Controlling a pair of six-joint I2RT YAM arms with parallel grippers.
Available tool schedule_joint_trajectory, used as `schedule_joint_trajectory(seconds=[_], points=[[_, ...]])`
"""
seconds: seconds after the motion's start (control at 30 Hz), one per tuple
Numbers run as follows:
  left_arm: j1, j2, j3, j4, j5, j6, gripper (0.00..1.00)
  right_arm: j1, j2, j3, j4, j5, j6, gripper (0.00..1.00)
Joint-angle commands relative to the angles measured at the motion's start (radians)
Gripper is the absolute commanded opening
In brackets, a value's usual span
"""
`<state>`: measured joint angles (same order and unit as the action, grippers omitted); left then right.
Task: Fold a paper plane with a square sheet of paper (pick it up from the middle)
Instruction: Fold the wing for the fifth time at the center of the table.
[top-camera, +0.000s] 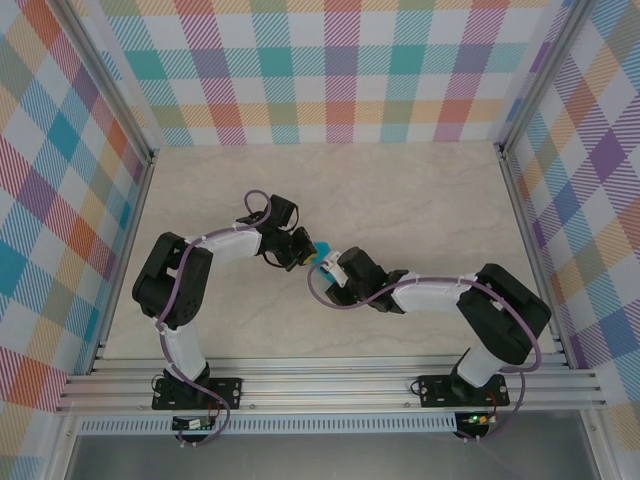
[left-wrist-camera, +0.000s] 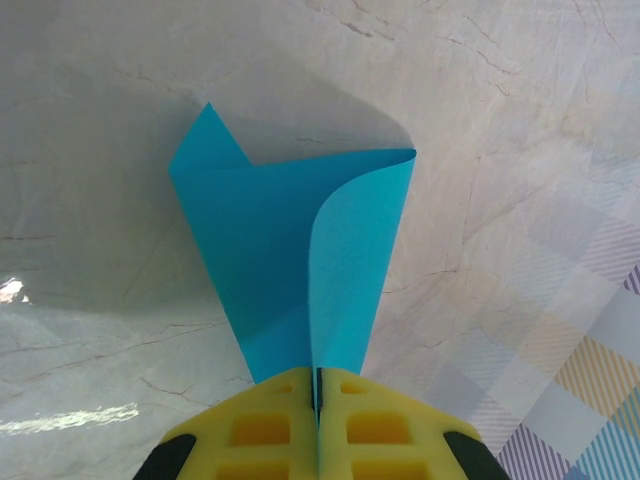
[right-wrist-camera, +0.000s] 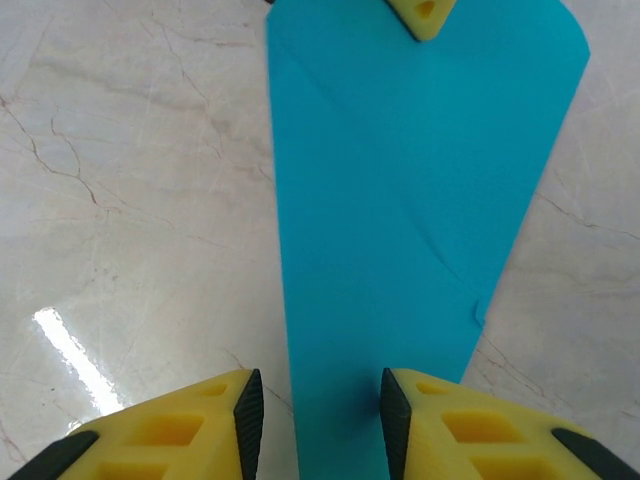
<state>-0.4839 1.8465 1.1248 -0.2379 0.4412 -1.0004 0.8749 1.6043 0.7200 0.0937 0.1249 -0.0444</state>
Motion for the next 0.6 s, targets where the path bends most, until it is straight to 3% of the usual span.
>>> schedule_joint_trajectory(seconds=[0.0,0.4,0.57], points=[[-0.013,0.014,0.024,-0.027,0.026,-0.006,0.00,0.017,0.025,0.024,0.010,0.060,-0.028,0.38],[-0.013,0.015,0.029,-0.031,0.025,-0.001,0.00,0.024,0.001,0.016,0.012,0.059,-0.014,0.28],[-0.013,0.014,0.026,-0.031,0.027,0.001,0.00,0.024,0.000,0.026,0.013,0.043,0.027,0.32]])
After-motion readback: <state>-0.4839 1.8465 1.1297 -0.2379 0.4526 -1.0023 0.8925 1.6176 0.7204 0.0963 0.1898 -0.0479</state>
